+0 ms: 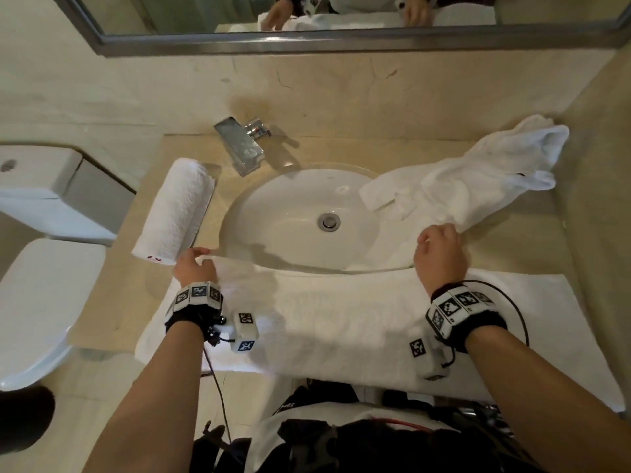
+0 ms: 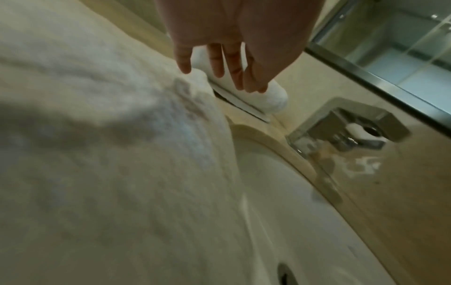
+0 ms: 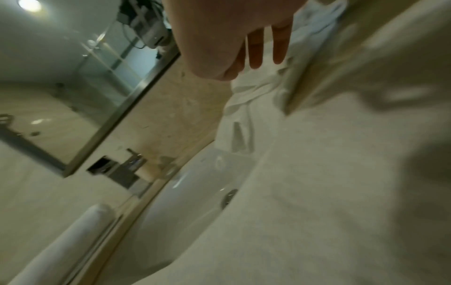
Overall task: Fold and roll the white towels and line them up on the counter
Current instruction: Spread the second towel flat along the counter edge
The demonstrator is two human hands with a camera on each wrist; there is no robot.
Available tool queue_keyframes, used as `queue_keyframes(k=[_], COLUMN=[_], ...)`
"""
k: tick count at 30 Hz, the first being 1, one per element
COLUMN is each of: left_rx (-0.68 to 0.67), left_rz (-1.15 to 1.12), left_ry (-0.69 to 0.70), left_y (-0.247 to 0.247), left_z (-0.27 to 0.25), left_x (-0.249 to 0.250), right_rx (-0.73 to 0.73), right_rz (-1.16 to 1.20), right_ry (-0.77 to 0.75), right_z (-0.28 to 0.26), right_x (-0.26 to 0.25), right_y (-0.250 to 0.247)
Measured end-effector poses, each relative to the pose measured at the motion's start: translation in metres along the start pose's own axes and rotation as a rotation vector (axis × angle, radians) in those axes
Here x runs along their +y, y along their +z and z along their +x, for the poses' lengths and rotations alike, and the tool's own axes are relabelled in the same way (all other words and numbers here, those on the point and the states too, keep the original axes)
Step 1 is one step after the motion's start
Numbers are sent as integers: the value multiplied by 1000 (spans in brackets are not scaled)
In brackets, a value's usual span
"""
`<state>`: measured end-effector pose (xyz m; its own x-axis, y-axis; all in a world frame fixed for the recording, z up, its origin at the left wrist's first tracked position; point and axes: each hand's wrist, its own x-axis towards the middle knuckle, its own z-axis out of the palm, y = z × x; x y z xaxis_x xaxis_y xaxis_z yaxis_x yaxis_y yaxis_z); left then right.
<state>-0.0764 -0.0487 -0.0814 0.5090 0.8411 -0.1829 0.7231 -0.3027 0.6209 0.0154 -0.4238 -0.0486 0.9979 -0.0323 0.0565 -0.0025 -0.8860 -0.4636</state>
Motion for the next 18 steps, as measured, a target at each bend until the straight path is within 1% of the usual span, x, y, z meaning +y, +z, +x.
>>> queue_keyframes(k=[2,4,7,10,13,15,16,18], left_rx=[35,57,90,53,13,-45,-87,-150], left_rz=[27,36,20,57,-70,-152,-156,-153], left_ry=[-55,-91,-175,-294,-348,-355,-342,-322], left_y=[-13,-22,-42,-61,-73,-84,-87,-94], left_z=[1,-2,-4,-8,-20,-24,-25,-23], left_x=[-17,-30,-53,-84,-104,-113,-115,-123], right_rx=[-67,-122,-239,-319,-310,-317,-335,-433], right_rz=[-5,42,67,43,1,-19,-20,-38], right_ry=[-76,-136,-288,-439,-509,-572,-595,-631], right_z=[4,6,1,-8,-17,-24,-27,-34], right_x=[-27,-51,-93,-136,-167,-190,-201,-223], right_y=[5,12,32,54,69,83,90,107])
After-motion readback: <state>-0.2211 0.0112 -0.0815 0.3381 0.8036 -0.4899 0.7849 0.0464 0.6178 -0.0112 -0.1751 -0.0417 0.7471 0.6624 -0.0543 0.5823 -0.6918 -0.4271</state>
